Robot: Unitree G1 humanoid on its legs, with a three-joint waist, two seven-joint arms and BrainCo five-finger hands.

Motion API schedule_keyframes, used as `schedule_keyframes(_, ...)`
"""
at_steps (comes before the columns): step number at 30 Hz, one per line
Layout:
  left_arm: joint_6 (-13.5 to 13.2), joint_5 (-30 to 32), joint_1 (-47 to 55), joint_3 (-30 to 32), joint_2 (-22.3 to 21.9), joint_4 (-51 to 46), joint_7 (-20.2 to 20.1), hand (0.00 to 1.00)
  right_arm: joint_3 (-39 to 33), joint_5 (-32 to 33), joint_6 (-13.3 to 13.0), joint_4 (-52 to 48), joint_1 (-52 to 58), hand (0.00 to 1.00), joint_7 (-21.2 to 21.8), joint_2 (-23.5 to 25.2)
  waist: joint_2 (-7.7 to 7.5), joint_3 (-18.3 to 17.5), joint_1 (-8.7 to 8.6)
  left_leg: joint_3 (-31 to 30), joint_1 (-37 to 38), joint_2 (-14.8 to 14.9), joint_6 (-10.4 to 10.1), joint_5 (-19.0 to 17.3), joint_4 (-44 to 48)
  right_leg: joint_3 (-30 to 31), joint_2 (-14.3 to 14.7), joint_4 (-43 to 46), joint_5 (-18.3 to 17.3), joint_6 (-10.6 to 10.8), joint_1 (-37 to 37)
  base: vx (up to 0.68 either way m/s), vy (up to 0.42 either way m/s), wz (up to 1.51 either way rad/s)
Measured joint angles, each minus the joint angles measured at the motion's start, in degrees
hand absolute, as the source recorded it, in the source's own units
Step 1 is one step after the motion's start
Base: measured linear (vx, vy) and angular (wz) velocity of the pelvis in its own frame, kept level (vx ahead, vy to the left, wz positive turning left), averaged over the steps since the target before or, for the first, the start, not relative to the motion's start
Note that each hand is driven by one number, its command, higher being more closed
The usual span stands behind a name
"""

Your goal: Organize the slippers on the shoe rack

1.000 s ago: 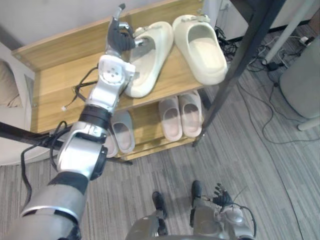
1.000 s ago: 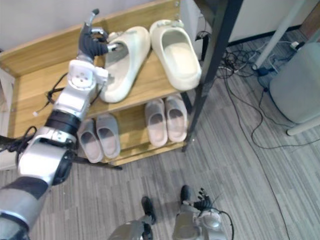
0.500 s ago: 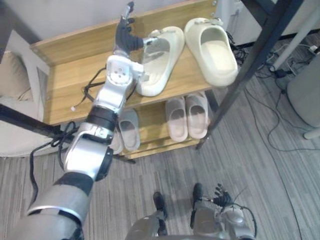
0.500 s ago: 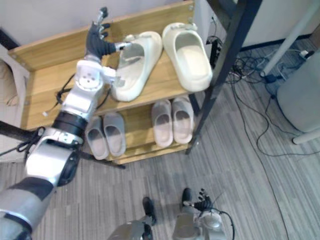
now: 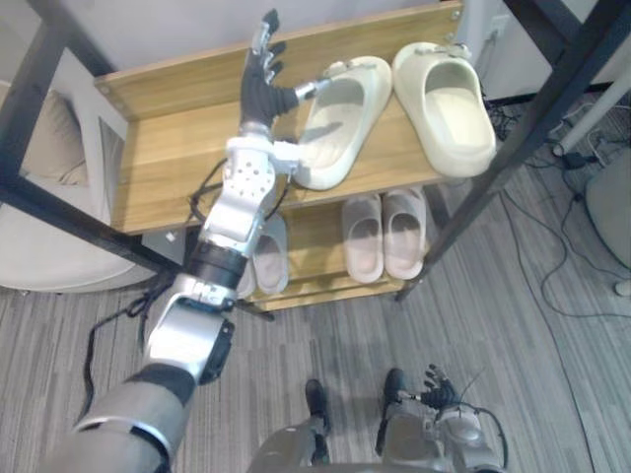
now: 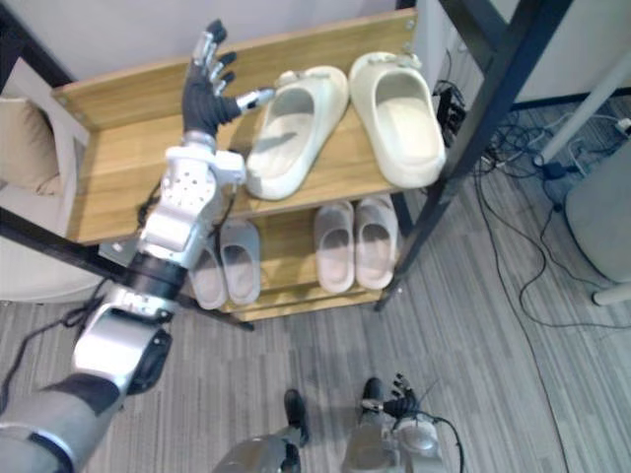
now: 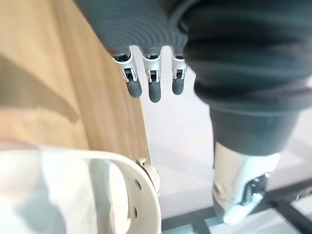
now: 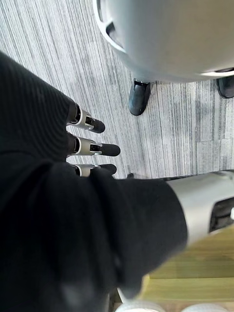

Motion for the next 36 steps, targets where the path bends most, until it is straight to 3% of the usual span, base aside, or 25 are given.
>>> schedule_keyframes(12,-0.16,-4.83,10.6,-2.91,-0.57,-3.1,-1.93,0.0,2.02,-0.07,0.27,0.51,0.12,0.0,0.01,0.04,-0.45,-0.35,0.9,-2.8,0.51,0.08,0.0,0.75,-0.78,-3.0,0.07,-0.01,-0.41,0.01,1.71,0.0,0.01,0.13)
schedule_keyframes(19,-0.11,-5.01,11.62,-5.74,-1.49,-3.19,-2.94,0.0,2.48,-0.06,0.63,0.75,0.18,0.0,-0.02,0.71,-2.02,-1.95,1.14,-2.96,0.87,0.02,-0.04,0.8,-0.78,-3.72,0.02,-0.01,-0.79,0.16,2.2,0.04,0.012,0.03)
schedule_keyframes(36,-0.08,-4.66,10.87,-11.35,-5.51,-2.59,-2.98,0.0,2.5,-0.04,0.72,1.13,0.14,0.0,-0.4,0.72,-2.73,-2.36,0.46,-2.75,1.45,0.06,-0.13,0.83,-0.81,-3.87,-0.03,-0.37,-0.98,0.32,2.86,0.01,0.01,0.01)
